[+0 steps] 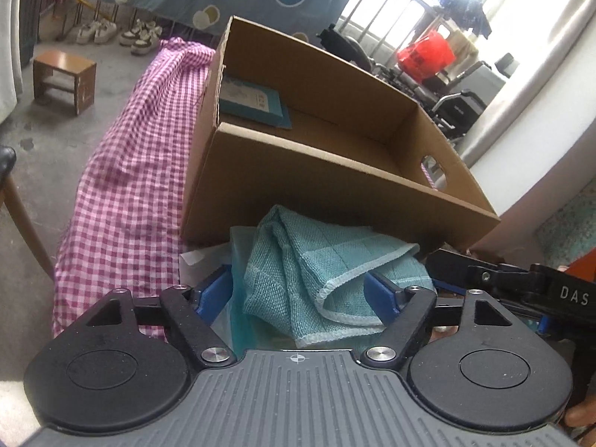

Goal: Organize soft objects
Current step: 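Lower both grippers onto the teal towel and close them on it, then lift the teal towel with the right gripper while the left gripper holds it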

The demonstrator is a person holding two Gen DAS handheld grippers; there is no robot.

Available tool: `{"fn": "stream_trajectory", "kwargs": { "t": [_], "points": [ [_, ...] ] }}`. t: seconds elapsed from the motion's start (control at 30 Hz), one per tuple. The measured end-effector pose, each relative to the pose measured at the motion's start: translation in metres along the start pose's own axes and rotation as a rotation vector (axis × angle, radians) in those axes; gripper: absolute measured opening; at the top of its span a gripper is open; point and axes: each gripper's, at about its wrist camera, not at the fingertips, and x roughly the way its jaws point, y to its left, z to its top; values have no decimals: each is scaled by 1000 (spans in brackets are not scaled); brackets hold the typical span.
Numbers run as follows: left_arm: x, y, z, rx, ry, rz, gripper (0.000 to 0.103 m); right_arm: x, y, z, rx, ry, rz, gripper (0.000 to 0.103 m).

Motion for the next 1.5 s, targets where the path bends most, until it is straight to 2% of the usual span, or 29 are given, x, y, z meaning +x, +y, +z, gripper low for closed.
{"fn": "stream_trajectory", "kwargs": {
  "t": [0.2,0.33,0.47,0.6,0.7,0.83,0.9,1.0,1.1,1.2,1.27,1.37,1.5],
  "points": [
    [-9,5,3,-55,4,-62,75,13,-2,-7,12,36,10,65],
    [-17,-1,2,-47,-16,-103,75,17,-3,-7,13,46,17,65],
    [-15,-5,4,-18,-16,-75,75,21,-6,-8,21,57,25,65],
    [-6,1,6,-62,12,-100,75,24,-6,-6,16,62,28,65],
    [-6,1,11,-60,6,-106,67,24,-7,-6,18,64,29,65],
    [-16,1,13,-65,-59,-229,67,27,-8,-7,19,67,22,65],
    [-14,2,16,-78,-67,-254,67,28,-9,-8,22,71,18,65],
    [-3,4,21,-92,-34,-197,63,30,-9,-8,25,74,21,65],
    [5,4,23,-82,-10,-148,53,29,-8,-8,14,73,21,65],
    [5,0,24,-47,-16,-109,36,30,-7,-8,4,73,18,65],
    [4,-4,23,-12,-24,-80,22,29,-5,-8,-4,72,14,65],
    [1,-6,21,18,-37,-53,15,29,-3,-10,-13,69,11,65],
    [-10,-5,17,27,-62,-41,14,27,2,-10,-27,66,11,65]
  ]
}}
